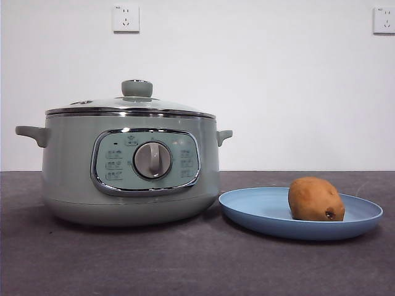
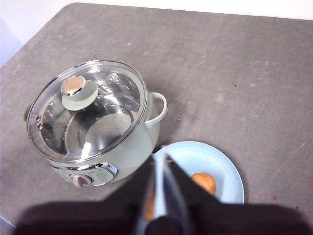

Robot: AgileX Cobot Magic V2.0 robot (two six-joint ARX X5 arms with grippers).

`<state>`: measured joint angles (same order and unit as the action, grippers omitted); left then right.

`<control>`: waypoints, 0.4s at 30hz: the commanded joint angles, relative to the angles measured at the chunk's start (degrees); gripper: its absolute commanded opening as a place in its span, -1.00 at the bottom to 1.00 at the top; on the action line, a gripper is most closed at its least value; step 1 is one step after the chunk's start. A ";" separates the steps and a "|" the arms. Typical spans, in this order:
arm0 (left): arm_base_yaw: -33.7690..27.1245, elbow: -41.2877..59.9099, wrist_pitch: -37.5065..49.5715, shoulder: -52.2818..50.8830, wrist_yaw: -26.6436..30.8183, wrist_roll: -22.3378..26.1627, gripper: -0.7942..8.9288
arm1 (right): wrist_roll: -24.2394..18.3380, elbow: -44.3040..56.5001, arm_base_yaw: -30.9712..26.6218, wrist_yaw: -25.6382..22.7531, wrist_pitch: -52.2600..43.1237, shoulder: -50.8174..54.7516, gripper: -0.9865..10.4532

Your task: Take the potato out from the steamer,put the potato on the plate,close the lid

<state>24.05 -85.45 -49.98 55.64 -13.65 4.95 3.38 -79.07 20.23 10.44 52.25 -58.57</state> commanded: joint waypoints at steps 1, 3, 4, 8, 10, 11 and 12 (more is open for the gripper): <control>-0.13 0.04 0.15 0.11 0.02 0.66 -0.84 | -0.44 -0.31 0.07 -0.07 -0.31 0.17 -0.83; -0.13 0.04 0.17 0.33 0.02 0.66 -0.84 | -0.42 -0.31 0.07 -0.07 -0.31 0.17 -0.83; -0.13 0.04 0.13 0.46 0.02 0.66 -0.84 | -0.42 -0.31 0.07 -0.07 -0.31 0.17 -0.83; -0.13 0.04 0.15 0.72 0.04 0.66 -0.84 | -0.44 -0.31 0.07 -0.07 -0.31 0.17 -0.83; -0.13 0.04 0.15 0.76 0.04 0.66 -0.84 | -0.42 -0.31 0.07 -0.09 -0.31 0.17 -0.83; -0.13 0.04 0.17 0.83 0.02 0.68 -0.84 | -0.42 -0.31 0.07 -0.07 -0.31 0.17 -0.83; -0.13 0.04 0.28 0.83 0.07 0.70 -0.84 | -0.44 -0.31 0.07 -0.09 -0.31 0.17 -0.83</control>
<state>24.05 -85.45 -50.02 56.49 -13.65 4.95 3.18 -79.07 20.23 10.41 52.27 -58.57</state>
